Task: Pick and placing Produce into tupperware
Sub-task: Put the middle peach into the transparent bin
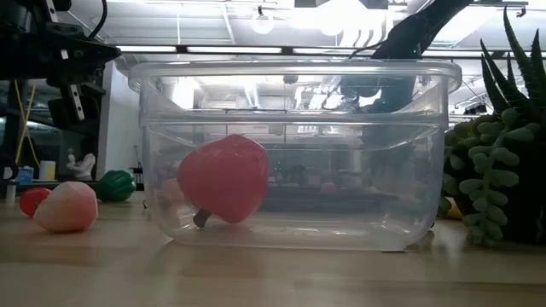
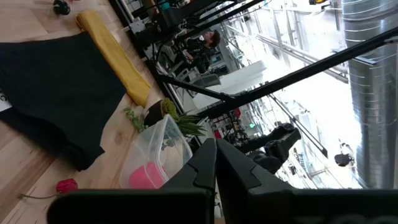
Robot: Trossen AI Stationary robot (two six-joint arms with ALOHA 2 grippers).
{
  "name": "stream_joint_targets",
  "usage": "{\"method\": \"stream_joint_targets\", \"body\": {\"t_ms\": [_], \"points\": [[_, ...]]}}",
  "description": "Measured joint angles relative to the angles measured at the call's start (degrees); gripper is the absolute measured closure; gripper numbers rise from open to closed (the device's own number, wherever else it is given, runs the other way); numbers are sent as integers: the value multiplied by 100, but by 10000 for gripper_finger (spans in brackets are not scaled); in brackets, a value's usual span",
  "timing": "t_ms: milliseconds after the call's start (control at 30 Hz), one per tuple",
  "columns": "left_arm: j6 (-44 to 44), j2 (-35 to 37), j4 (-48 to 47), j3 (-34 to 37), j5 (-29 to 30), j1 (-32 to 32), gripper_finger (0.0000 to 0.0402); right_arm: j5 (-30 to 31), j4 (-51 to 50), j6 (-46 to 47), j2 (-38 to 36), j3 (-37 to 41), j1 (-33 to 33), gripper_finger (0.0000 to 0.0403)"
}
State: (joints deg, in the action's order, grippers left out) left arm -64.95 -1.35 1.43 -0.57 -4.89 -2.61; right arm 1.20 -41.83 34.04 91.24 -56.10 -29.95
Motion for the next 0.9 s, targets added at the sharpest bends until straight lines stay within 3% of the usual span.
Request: {"method": "stream_joint_targets", "body": {"t_ms": [900], "points": [[-4, 1, -2, 0, 0, 0, 401, -82, 661, 93, 0, 468, -7, 199]]}}
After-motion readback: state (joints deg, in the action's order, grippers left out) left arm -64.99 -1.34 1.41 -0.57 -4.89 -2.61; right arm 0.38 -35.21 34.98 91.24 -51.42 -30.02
